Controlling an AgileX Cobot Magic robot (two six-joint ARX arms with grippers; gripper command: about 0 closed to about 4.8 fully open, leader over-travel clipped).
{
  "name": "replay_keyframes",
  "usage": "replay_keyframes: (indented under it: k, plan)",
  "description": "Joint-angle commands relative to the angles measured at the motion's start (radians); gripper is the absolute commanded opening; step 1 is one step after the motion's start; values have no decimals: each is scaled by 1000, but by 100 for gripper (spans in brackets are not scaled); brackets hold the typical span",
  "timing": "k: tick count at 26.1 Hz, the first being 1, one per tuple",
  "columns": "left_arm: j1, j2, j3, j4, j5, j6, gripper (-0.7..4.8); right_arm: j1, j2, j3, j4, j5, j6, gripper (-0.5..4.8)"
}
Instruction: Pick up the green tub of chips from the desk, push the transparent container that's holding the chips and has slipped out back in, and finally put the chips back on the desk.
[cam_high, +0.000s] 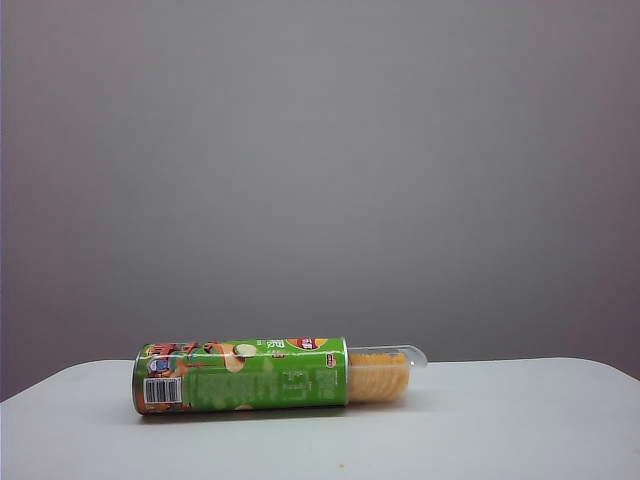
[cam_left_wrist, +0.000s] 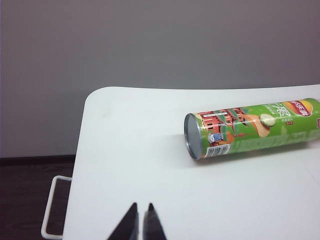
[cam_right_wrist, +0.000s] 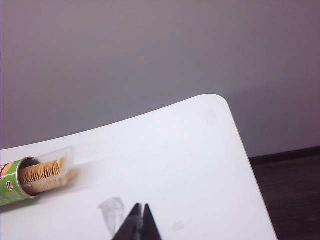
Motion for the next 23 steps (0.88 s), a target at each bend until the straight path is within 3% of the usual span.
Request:
replay_keyframes:
  k: [1, 8, 13, 20, 23]
  plan:
    - [0, 0, 2, 53, -5, -11, 22, 0, 0, -6, 16, 3, -3, -5]
    - [0, 0, 2, 128, -4, -45, 23, 0, 0, -6, 13, 1, -3, -5]
    - [0, 4, 52, 144, 29, -126, 23, 1, 0, -5, 49, -4, 34, -5]
    - [1, 177, 168, 298, -49, -113, 25, 1, 2, 20, 99, 25, 103, -5]
    - [1, 352, 275, 297, -28, -9, 26, -2, 24, 83, 98, 62, 103, -5]
